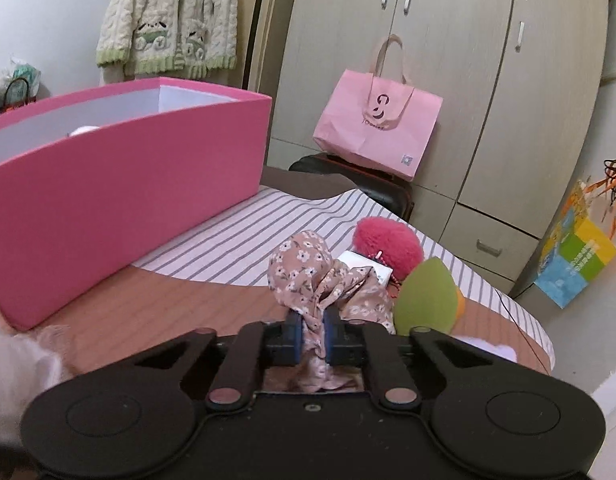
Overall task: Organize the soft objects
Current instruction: 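Lift the scrunchie with the right tool while the left tool lifts the mesh puff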
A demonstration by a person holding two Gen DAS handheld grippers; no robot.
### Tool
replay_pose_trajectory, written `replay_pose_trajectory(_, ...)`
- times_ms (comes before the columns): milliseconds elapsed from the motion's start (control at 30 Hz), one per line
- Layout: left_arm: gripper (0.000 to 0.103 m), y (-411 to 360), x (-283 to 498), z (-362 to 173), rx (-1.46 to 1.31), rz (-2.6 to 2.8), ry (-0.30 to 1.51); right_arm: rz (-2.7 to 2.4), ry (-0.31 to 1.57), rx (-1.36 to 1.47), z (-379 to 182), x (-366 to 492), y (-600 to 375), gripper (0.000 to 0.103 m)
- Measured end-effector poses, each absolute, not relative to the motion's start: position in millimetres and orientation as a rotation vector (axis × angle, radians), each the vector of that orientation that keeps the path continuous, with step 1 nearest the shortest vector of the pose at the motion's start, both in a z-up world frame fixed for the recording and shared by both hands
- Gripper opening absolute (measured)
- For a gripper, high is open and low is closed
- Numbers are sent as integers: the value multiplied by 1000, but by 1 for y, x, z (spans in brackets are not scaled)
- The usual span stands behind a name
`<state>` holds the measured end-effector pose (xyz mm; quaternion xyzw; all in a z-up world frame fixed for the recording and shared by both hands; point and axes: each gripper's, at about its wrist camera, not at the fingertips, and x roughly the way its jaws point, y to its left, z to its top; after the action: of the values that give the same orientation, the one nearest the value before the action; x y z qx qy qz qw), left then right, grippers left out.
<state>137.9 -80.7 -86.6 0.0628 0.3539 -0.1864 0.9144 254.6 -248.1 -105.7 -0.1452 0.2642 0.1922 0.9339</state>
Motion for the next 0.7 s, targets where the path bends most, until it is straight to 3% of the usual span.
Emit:
replay_pose_trajectory(267,39,-65,135,-78,33,-438,764,405,513,-245,-82,207,-261,9)
replay_pose_trajectory(700,38,-28,132,-65,-55,-512,827,465,658,-77,-84,160,-262,9)
